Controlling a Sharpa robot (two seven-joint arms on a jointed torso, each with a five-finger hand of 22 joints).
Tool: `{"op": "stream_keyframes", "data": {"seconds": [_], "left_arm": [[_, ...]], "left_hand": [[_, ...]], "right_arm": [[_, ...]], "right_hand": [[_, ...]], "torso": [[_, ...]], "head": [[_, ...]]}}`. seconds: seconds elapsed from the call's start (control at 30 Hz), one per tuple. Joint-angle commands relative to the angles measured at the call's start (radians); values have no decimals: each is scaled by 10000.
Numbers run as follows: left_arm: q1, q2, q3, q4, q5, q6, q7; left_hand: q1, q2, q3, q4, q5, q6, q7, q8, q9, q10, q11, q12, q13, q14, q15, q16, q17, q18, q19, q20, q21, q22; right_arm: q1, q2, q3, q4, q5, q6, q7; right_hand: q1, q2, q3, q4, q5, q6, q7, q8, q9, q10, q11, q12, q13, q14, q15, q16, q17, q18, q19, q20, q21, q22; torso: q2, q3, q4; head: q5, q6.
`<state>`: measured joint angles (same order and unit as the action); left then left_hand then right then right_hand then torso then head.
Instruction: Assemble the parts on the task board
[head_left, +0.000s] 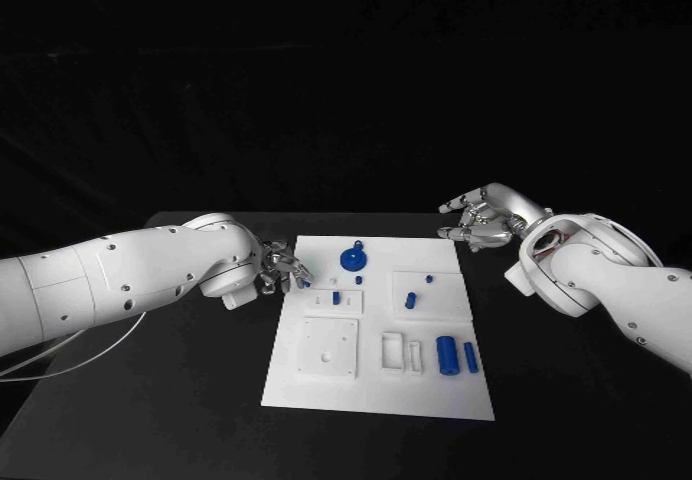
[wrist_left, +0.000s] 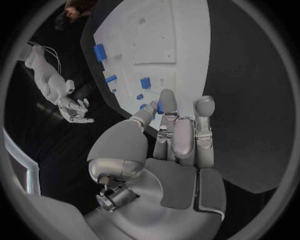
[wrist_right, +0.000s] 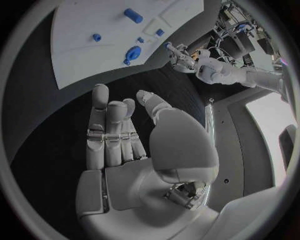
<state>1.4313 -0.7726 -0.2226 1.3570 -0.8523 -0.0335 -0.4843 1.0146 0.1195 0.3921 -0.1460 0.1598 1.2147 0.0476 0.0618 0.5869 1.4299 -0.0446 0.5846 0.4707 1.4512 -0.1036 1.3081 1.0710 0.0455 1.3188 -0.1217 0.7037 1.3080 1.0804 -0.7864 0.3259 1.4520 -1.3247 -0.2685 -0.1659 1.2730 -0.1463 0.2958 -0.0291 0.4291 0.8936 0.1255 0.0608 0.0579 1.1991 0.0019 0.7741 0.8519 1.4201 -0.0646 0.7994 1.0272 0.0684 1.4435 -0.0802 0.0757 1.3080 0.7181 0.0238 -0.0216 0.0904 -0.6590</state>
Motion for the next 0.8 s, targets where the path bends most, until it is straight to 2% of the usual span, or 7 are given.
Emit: {"op": "stream_keyframes", "data": {"seconds": [0.03,0.2,0.5,0.7,0.8], "left_arm": [[-62,10,-34,113,-617,-664,-175],[-135,57,-67,131,-425,-407,-192],[-180,141,-83,161,9,337,-254],[-184,185,-84,160,58,484,-296],[-186,196,-85,180,45,498,-299]], "left_hand": [[14,28,657,-598,17,504,-452,37,-12,178,-109,-47,27,82,-9,82,26,76,47,12,55,394],[-14,35,675,-636,23,512,-450,35,-48,188,-104,-85,41,74,-2,67,-2,84,21,23,38,380],[-24,42,691,-696,54,511,-445,37,-67,183,-99,-121,50,66,7,50,-21,81,-12,30,-15,367],[-23,46,689,-703,53,513,-444,38,-71,186,-99,-124,56,67,7,52,-17,77,-18,29,-21,366],[-23,48,688,-707,53,514,-443,38,-75,187,-99,-126,60,68,7,53,-14,75,-23,29,-25,365]], "right_arm": [[-25,7,4,-7,27,109,74],[-38,14,4,-15,31,116,73],[-52,19,4,-34,32,123,68],[-55,24,4,-37,33,127,69],[-56,24,4,-41,33,127,70]], "right_hand": [[-93,-26,103,-5,-44,38,-19,-35,-3,-45,-31,26,18,13,-25,4,-2,108,-47,-37,-12,42],[-93,-26,103,-5,-44,38,-19,-35,-3,-45,-31,26,18,13,-25,4,-2,108,-47,-37,-12,42],[-93,-26,103,-5,-44,38,-19,-35,-3,-45,-31,26,18,13,-25,4,-2,108,-47,-37,-12,42],[-93,-26,103,-5,-44,38,-19,-35,-3,-45,-31,26,18,13,-25,4,-2,108,-47,-37,-12,42],[-93,-26,103,-5,-44,38,-19,-35,-3,-45,-31,26,18,13,-25,4,-2,108,-47,-37,-12,42]], "torso": [[7,-5,-18],[17,8,-43],[23,11,-19],[12,23,-19],[16,14,-12]], "head": [[20,-8],[28,-19],[-40,-81],[-53,-106],[-67,-119]]}}
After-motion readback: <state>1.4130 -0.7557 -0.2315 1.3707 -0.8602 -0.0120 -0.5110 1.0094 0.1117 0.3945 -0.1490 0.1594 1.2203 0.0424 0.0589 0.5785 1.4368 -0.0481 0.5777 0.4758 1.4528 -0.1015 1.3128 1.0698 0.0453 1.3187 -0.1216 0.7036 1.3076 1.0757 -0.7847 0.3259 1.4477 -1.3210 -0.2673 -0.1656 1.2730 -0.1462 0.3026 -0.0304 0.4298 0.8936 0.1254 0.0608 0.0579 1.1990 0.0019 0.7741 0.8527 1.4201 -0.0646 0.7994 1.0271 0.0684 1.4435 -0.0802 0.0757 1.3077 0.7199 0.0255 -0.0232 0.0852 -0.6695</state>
